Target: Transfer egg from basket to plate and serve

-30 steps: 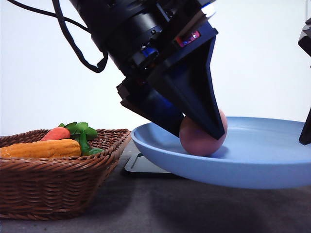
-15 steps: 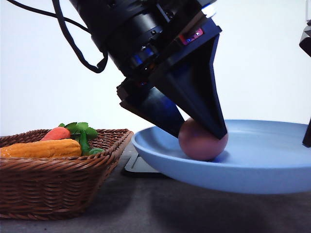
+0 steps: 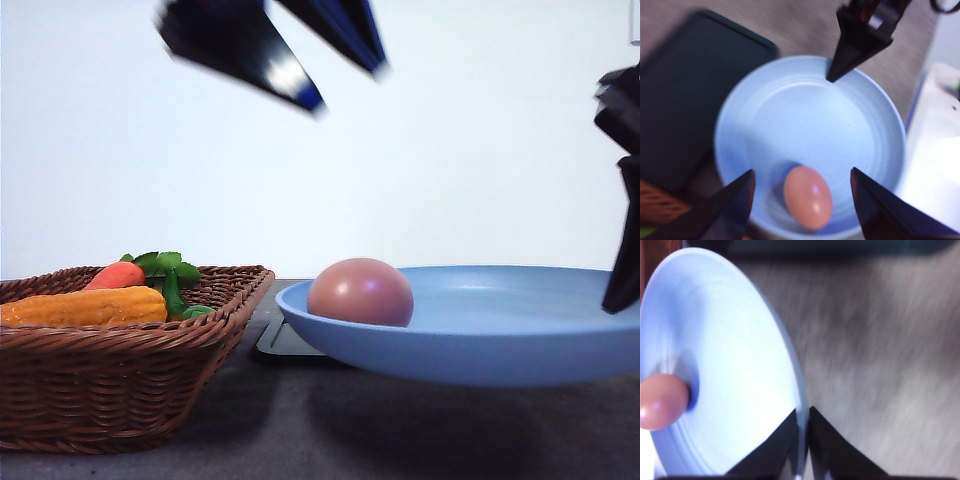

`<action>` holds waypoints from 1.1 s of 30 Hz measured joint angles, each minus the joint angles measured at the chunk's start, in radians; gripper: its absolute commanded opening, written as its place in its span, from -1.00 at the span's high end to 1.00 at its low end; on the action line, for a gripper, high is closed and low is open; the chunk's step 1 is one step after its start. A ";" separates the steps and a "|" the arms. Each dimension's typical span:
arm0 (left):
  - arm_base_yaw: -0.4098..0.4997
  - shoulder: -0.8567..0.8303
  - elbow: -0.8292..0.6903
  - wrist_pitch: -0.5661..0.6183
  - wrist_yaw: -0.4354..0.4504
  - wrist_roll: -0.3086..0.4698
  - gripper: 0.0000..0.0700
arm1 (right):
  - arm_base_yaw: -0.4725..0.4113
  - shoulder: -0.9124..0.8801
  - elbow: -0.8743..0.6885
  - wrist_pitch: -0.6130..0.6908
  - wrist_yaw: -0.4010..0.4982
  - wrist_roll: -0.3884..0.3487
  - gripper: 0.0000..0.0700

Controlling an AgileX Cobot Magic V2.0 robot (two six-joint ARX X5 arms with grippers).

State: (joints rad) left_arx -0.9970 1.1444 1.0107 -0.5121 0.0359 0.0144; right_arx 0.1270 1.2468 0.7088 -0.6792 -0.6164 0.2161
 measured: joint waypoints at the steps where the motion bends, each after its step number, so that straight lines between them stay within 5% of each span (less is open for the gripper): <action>1: 0.000 -0.039 0.000 -0.009 -0.023 0.000 -0.12 | -0.006 0.025 0.018 0.009 0.000 0.000 1.00; 11: 0.000 -0.367 0.000 -0.083 -0.186 -0.010 -0.12 | -0.053 0.314 0.287 0.079 0.000 0.000 1.00; 28: 0.000 -0.500 0.000 -0.128 -0.195 -0.069 -0.12 | -0.062 0.597 0.424 0.227 0.011 0.016 0.99; 30: 0.000 -0.494 0.000 -0.135 -0.195 -0.075 -0.12 | -0.062 0.601 0.424 0.225 0.021 0.024 0.88; 33: 0.000 -0.489 0.000 -0.138 -0.195 -0.081 -0.12 | -0.062 0.602 0.424 0.233 0.037 0.026 0.43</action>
State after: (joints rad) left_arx -0.9970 0.6557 1.0107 -0.6498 -0.1589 -0.0668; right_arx 0.0654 1.8488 1.1328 -0.4463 -0.5796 0.2417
